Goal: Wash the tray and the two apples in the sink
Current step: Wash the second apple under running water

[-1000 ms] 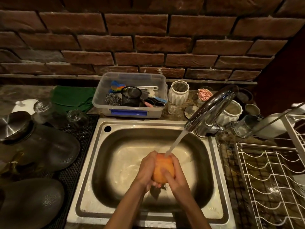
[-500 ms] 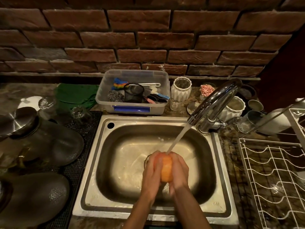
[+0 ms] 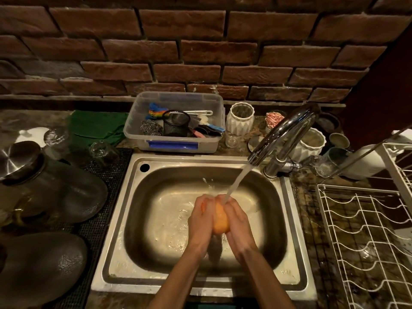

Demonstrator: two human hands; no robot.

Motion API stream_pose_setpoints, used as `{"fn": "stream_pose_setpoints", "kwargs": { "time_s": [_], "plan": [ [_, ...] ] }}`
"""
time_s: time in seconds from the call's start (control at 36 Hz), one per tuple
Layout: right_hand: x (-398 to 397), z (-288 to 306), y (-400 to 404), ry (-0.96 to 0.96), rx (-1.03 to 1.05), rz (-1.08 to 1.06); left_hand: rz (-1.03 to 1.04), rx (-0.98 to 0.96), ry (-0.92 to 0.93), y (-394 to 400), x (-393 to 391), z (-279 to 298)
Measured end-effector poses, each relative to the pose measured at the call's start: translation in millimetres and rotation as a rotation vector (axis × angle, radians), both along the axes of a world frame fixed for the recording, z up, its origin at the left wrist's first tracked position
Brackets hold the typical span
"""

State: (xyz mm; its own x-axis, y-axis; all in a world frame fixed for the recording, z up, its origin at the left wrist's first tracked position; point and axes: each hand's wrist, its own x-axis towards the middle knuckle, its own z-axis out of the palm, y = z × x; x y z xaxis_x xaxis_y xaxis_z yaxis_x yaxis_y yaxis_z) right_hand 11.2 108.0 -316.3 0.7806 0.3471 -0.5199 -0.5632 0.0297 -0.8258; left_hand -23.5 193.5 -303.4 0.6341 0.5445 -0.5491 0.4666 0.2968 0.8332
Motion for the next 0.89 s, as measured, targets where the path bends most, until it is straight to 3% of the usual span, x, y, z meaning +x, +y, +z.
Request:
{"fn": "stream_pose_setpoints", "kwargs": {
  "time_s": [0.08, 0.17, 0.28, 0.39, 0.53, 0.64, 0.69, 0.75, 0.89],
  "plan": [
    [1, -4, -9, -0.058, 0.007, 0.082, -0.049, -0.255, 0.046, 9, -2, 7],
    [-4, -9, -20, -0.11, 0.046, 0.133, -0.156, -0.365, 0.12, 17, -4, 11],
    [-14, -14, -26, -0.143, 0.045, 0.14, -0.149, -0.461, 0.19, 20, 1, 14],
    [-14, -9, -13, -0.15, -0.061, -0.068, -0.047, -0.375, 0.081, 4, 3, 6],
    [-11, -7, -3, -0.052, -0.059, -0.238, -0.051, 0.085, -0.032, -9, -6, -11],
    [-14, -5, 0, 0.011, -0.05, -0.312, -0.145, 0.225, -0.09, -9, -11, -22],
    [-17, -4, 3, 0.202, 0.009, -0.374, -0.302, 0.362, -0.086, -7, -9, -25],
    [-18, -7, 2, 0.35, 0.034, -0.457, -0.321, 0.331, -0.098, -3, -9, -31],
    [-17, -8, 5, 0.344, 0.061, -0.463, -0.239, 0.096, -0.085, 3, -23, -40]
  ]
}}
